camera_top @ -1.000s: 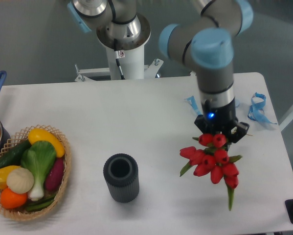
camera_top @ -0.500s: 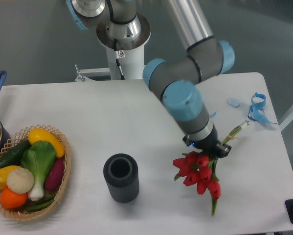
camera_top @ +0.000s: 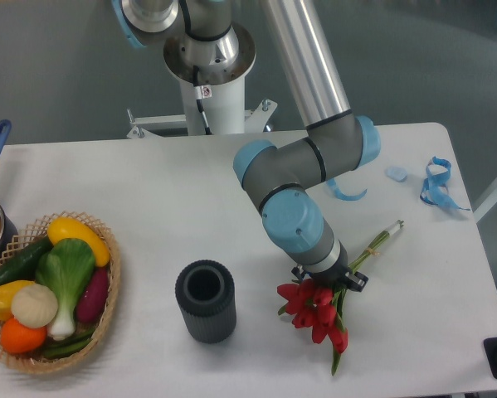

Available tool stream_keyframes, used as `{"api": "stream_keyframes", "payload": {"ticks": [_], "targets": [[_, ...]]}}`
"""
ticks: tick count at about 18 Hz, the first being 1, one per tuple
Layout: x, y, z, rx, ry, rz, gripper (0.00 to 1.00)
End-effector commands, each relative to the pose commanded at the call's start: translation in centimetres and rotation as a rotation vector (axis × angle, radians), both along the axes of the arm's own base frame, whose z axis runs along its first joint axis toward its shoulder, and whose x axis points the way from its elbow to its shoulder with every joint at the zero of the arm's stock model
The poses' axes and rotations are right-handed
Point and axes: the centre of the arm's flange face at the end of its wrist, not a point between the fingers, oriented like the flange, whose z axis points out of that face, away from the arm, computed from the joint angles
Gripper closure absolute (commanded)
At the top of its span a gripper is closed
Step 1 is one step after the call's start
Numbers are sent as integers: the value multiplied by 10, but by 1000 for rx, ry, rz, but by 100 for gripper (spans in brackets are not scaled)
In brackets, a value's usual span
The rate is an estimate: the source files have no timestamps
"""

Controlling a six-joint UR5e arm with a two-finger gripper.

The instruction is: Place the flowers on the table

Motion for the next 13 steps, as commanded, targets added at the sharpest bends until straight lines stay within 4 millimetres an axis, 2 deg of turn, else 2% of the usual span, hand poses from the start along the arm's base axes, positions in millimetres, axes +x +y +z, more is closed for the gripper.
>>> {"api": "stream_keyframes", "payload": {"ticks": [1, 2, 3, 4, 9, 11, 13], "targets": [[0, 0, -1, -2, 0, 0, 43], [0, 0, -1, -2, 0, -3, 28], [-1, -1, 0, 1, 5, -2, 17], [0, -1, 9, 6, 13, -11, 0], [0, 0, 82, 112, 93, -34, 0], [-11, -4, 119, 184, 111, -27, 0], [-29, -21, 142, 262, 106, -4, 0]]}}
